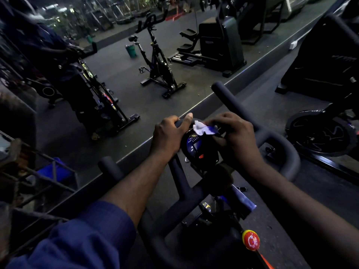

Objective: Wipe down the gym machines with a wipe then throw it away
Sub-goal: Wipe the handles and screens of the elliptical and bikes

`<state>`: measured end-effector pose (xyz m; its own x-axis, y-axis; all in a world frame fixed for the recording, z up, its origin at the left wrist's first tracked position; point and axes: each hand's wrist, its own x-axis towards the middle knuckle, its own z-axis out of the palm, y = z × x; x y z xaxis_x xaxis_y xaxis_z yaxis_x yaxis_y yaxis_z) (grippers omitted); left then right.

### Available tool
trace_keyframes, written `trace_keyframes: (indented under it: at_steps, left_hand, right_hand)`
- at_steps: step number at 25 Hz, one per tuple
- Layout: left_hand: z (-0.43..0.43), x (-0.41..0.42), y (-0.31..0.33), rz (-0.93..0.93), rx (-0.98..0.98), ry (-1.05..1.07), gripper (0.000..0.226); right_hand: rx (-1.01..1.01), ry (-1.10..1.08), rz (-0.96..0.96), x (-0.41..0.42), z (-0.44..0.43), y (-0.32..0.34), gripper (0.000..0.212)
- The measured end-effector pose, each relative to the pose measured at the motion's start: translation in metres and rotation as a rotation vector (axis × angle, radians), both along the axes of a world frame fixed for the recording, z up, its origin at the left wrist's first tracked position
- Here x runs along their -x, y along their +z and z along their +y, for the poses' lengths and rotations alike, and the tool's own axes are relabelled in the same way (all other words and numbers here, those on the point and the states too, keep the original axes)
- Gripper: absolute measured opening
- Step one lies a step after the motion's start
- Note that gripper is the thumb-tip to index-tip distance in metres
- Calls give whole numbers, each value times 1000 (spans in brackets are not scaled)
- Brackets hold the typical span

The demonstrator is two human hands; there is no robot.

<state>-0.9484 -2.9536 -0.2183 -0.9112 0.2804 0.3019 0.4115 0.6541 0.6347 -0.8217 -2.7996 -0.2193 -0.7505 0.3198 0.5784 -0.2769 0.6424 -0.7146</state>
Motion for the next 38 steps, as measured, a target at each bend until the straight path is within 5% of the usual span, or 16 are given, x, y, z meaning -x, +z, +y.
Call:
trace_keyframes:
  at_steps: [9,18,29,38]
  left_hand:
    - [1,0,1,11,2,8,66]
    - [1,0,1,13,-6,8,67]
    - [1,1,1,16,-13,-1,70]
    - [-2,2,2,-17,-41,-67,69]
  right_hand:
    - [503,-2,-171,-12,4,-18,14]
    - [359,-121,-182,-25,2,-27,28]
    - [238,-74,-123,-27,-17,-8,12]
    - [-117,20,15,-6,-46,21,27]
